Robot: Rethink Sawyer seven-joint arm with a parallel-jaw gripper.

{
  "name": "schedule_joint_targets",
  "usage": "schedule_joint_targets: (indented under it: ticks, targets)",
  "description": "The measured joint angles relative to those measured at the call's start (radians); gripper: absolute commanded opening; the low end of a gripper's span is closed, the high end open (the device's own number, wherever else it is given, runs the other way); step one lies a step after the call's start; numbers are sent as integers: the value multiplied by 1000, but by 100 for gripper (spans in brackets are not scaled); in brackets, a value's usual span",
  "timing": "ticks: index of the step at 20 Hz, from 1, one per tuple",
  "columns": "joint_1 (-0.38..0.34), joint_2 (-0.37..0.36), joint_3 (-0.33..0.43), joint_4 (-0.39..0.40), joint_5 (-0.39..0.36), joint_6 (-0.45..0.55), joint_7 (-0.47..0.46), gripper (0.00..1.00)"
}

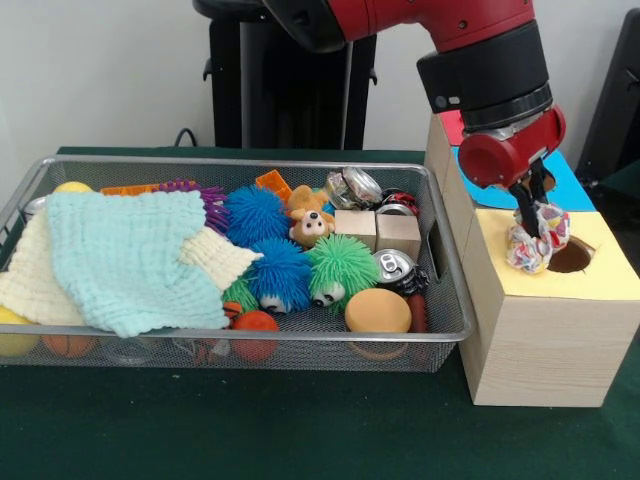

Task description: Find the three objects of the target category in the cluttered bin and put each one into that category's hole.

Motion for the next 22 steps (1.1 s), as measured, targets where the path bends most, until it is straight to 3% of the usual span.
schedule_joint_targets:
  ticks: [21,22]
  targets:
    - [-3,19,30,0,0,0,0,0]
    - [-3,25,30,0,0,0,0,100]
